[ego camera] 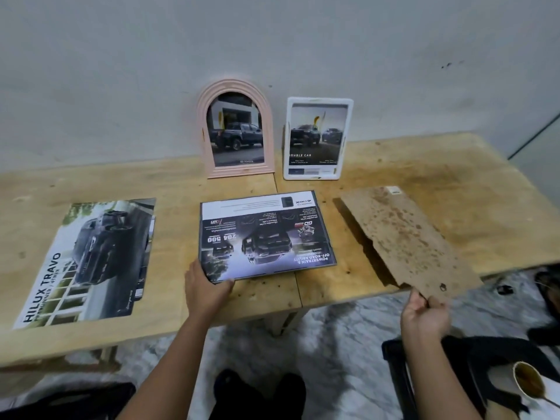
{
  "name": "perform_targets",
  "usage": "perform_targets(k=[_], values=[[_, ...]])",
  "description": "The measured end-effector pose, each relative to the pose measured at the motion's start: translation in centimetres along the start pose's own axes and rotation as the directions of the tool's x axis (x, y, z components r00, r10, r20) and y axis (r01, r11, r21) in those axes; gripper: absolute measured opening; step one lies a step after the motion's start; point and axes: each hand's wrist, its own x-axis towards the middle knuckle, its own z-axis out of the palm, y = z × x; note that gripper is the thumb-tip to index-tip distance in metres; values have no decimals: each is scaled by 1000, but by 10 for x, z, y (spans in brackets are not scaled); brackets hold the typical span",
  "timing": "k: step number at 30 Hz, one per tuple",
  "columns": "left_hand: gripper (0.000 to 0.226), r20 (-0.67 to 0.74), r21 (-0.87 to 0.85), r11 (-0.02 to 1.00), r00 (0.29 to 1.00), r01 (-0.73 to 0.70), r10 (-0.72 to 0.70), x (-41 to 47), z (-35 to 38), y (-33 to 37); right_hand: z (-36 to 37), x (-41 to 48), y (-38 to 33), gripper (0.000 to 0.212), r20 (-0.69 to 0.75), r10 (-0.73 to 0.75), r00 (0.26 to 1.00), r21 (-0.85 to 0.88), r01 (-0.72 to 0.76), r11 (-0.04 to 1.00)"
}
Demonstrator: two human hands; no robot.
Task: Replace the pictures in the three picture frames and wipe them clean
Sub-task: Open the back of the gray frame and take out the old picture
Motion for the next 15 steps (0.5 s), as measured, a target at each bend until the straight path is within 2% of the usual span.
perform_targets(k=[3, 6, 9, 10, 12, 15], values=[[86, 0, -15, 1000, 1000, 3, -3, -1, 1, 0, 20, 8, 2, 27, -58, -77, 995, 88, 82, 993], [85, -1, -27, 1000, 1000, -4, 4, -4, 1, 1, 46, 22, 5, 37, -147, -117, 982, 159, 140, 977], [92, 6, -20, 1000, 1000, -10, 10, -2, 2, -4, 74, 23, 7, 38, -176, -159, 972, 164, 188, 968], [93, 8, -19, 1000, 1000, -6, 7, -1, 2, -6, 83, 22, 10, 40, -181, -154, 971, 135, 180, 974], [89, 5, -22, 1000, 1000, -9, 9, -2, 3, -5, 96, 30, 18, 47, -208, -103, 973, -47, 96, 994], [75, -13, -12, 1000, 1000, -16, 16, -2, 5, -4, 107, 37, 22, 48, -236, -66, 970, -333, -17, 943]])
